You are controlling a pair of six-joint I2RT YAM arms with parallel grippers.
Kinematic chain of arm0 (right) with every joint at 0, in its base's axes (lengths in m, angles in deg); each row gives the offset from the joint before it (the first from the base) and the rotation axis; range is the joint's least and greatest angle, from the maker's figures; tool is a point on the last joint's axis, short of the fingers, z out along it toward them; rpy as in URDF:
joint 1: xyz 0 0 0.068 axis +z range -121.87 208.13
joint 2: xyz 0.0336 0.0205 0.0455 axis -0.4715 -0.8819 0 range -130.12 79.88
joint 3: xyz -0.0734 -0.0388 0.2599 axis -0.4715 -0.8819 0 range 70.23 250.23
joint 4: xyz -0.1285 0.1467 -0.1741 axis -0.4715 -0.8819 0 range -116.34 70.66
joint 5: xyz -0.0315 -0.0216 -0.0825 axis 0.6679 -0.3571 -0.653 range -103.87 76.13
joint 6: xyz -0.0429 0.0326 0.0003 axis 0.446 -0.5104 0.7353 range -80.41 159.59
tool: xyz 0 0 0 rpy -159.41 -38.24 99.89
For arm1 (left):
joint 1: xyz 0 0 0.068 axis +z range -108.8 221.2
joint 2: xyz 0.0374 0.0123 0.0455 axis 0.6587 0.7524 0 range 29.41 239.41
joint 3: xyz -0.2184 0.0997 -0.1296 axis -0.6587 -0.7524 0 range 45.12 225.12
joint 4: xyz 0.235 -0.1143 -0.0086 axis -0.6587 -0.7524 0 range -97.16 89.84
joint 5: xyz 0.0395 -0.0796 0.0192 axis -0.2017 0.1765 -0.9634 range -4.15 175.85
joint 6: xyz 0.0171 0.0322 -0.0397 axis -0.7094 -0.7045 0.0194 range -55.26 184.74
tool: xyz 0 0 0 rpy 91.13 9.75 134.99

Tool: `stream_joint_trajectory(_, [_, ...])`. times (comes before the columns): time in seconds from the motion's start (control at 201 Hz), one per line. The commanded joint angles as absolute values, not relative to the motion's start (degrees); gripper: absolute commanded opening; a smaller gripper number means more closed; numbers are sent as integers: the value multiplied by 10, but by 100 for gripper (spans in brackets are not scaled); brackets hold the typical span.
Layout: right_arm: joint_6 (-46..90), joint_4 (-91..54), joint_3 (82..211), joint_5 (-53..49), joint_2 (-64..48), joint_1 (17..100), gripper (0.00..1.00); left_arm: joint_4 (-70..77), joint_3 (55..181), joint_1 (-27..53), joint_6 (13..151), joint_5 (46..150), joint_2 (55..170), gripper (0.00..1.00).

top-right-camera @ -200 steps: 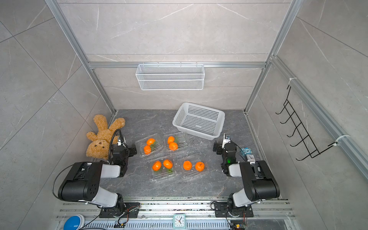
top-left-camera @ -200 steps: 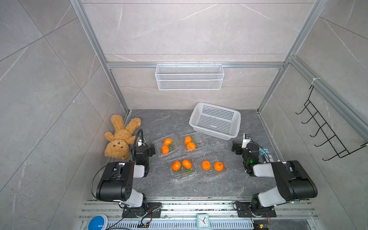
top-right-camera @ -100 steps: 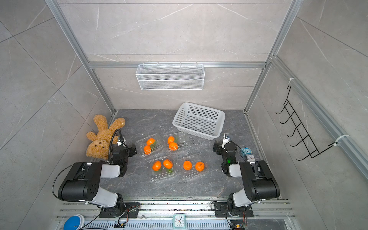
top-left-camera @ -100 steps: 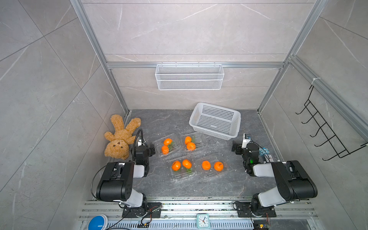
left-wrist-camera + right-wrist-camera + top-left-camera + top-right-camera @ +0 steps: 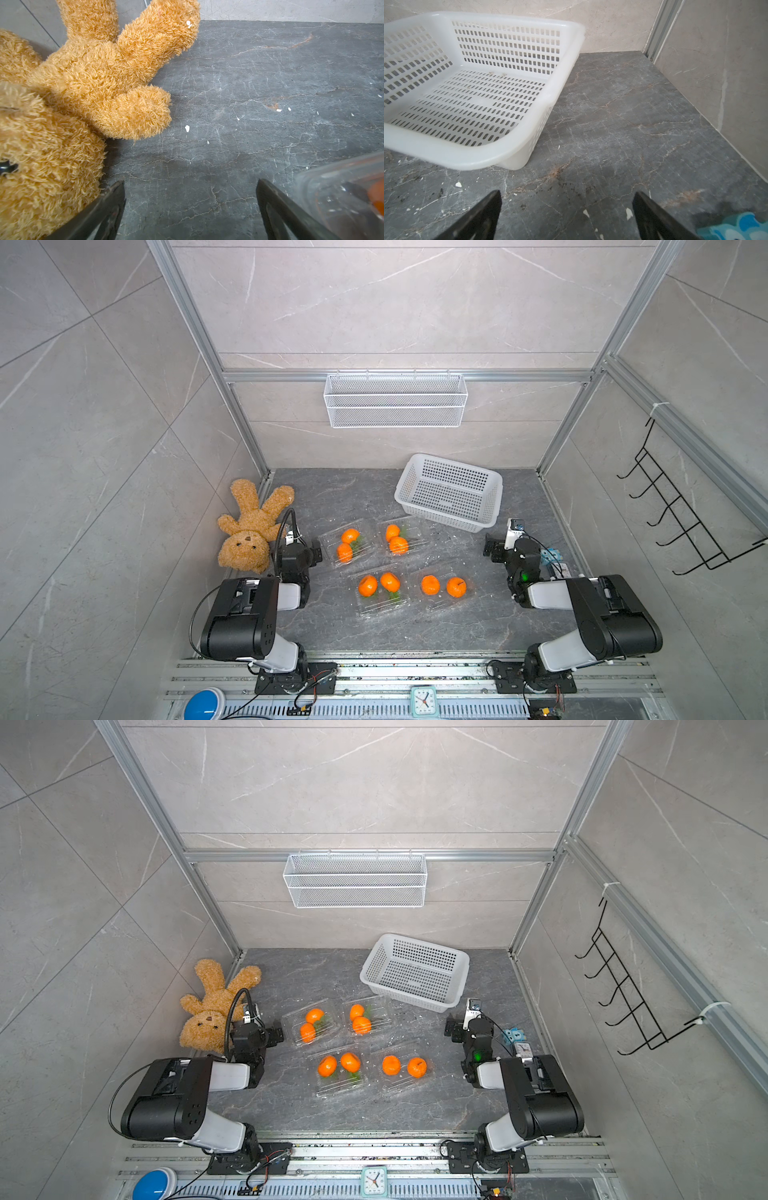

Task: Take oranges out of containers
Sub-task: Move the basket to the corner of the board.

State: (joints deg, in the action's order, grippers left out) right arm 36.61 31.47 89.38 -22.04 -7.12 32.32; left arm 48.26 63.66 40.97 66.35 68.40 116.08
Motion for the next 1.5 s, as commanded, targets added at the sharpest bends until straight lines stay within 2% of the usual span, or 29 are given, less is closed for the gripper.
stream_joint_trajectory(0.0, [353,291,910,-275,-39,322,100,476,652,414,680,688,1135,100])
stream_joint_trajectory(0.05, [330,172,939,-321,23,321,100,488,646,411,670,688,1126,100])
stream_joint_trajectory(0.08, [318,112,959,-343,52,321,100,476,652,404,670,651,1112,100])
stream_joint_trajectory(0.15, [296,64,975,-392,84,321,100,312,702,401,704,573,1045,100])
stream_joint_trajectory(0.254, [232,7,990,-464,103,321,100,146,758,402,760,461,974,100])
stream_joint_trajectory(0.329, [148,-112,1040,-506,105,321,100,0,810,402,835,430,941,100])
stream_joint_trajectory(0.394, [88,-234,1107,-505,90,321,100,-94,861,402,901,464,929,100])
stream_joint_trajectory(0.529, [103,-374,1216,-419,54,321,100,-211,957,401,986,670,955,100])
stream_joint_trajectory(0.623, [119,-412,1262,-325,35,320,97,-218,1002,385,1050,785,1003,100])
stream_joint_trajectory(0.733, [111,-457,1320,-212,-14,320,92,-221,1067,320,1071,810,1071,100])
stream_joint_trajectory(0.808, [101,-475,1345,-188,-50,321,84,-227,1111,274,1063,812,1109,100])
stream_joint_trajectory(0.858, [100,-481,1359,-173,-73,321,83,-228,1131,252,1065,824,1128,100])
stream_joint_trajectory(0.932, [103,-498,1382,-164,-107,321,82,-228,1148,234,1074,849,1149,100])
stream_joint_trajectory(1.187, [113,-487,1409,-154,-177,321,67,-211,1145,200,1095,879,1182,100])
stream_joint_trajectory(1.431, [112,-489,1437,-176,-209,313,51,-210,1177,167,1106,901,1219,100])
stream_joint_trajectory(1.491, [112,-493,1441,-182,-211,310,45,-208,1185,159,1106,902,1226,100])
